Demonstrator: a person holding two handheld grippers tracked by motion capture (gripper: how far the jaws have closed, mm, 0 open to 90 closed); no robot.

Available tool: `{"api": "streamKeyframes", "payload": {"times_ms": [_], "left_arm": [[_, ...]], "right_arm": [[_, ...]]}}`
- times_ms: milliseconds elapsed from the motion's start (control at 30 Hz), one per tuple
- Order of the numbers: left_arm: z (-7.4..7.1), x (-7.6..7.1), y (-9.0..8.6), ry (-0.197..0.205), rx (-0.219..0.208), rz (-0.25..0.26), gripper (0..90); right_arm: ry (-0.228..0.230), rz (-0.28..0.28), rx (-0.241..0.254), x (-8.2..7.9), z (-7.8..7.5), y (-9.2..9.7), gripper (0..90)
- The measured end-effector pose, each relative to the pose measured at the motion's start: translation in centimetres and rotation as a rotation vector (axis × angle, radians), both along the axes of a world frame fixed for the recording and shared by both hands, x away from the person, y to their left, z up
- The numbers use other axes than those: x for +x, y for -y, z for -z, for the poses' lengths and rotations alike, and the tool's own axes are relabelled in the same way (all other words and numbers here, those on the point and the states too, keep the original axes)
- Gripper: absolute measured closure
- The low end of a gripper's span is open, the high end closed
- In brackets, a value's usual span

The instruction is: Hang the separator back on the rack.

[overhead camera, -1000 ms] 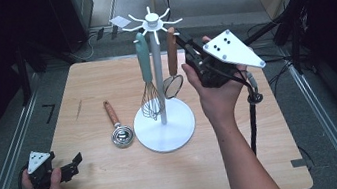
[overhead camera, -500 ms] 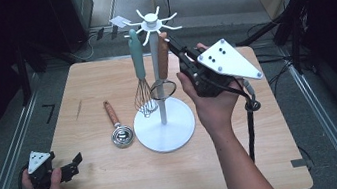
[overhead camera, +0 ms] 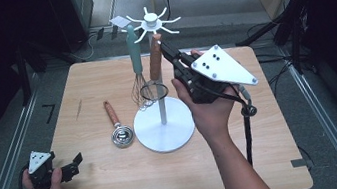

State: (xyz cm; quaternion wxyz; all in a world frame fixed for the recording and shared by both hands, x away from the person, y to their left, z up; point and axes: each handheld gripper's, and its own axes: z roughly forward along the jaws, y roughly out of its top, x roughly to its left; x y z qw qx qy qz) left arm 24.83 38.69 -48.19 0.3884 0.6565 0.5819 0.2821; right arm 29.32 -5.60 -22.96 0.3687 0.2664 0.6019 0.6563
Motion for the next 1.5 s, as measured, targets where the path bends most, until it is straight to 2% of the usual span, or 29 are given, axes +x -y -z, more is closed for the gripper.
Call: {"api": "streamKeyframes", "payload": {"times_ms": [267,500,600,667,800,867,900,1067,1267,1367,1467,1500], "left_arm": [[-0.1,-0.1,0.0,0.009,0.004,-0.004,0.0],[-0.2,-0.2,0.2,0.021,0.016,0.001,0.1],[-0.3,-0.3,0.2,0.024,0.026,-0.009,4.7],[-0.4,-0.2,0.2,0.020,0.023,-0.015,5.6],[-0.5,-0.2,0.1,0.025,0.019,-0.004,6.1],[-0.7,-0.2,0.1,0.033,-0.020,0.000,7.1],[-0.8,-0.2,0.2,0.038,-0.024,0.003,7.3],[-0.9,-0.2,1.2,0.040,-0.015,0.033,12.4],[-1.0,0.1,1.6,0.021,-0.094,0.039,14.6],[-1.0,0.1,2.2,0.012,-0.079,0.041,16.7],[-1.1,0.4,3.3,0.005,-0.033,0.054,26.2],[-1.1,0.4,3.6,0.009,-0.036,0.060,27.9]], "right_arm": [[-0.019,0.028,-0.009,-0.4,1.0,1.0,89.3],[-0.071,0.070,-0.014,-0.3,2.9,3.0,84.4],[-0.092,0.083,-0.010,-0.4,3.8,3.8,80.4],[-0.112,0.087,-0.010,-0.3,4.6,4.5,73.9],[-0.161,0.106,-0.012,-0.3,6.4,5.5,65.3],[-0.182,0.106,-0.009,-0.4,7.3,6.0,62.3],[-0.194,0.108,-0.011,-0.5,7.8,6.2,60.8],[-0.237,0.128,-0.017,-0.7,10.3,7.4,58.9],[-0.298,0.152,-0.029,-1.2,13.3,9.1,57.3],[-0.337,0.164,-0.034,-1.7,15.3,9.9,57.0],[-0.368,0.165,-0.048,-2.2,16.8,10.3,58.0],[-0.382,0.171,-0.053,-2.4,17.6,10.5,58.1]]}}
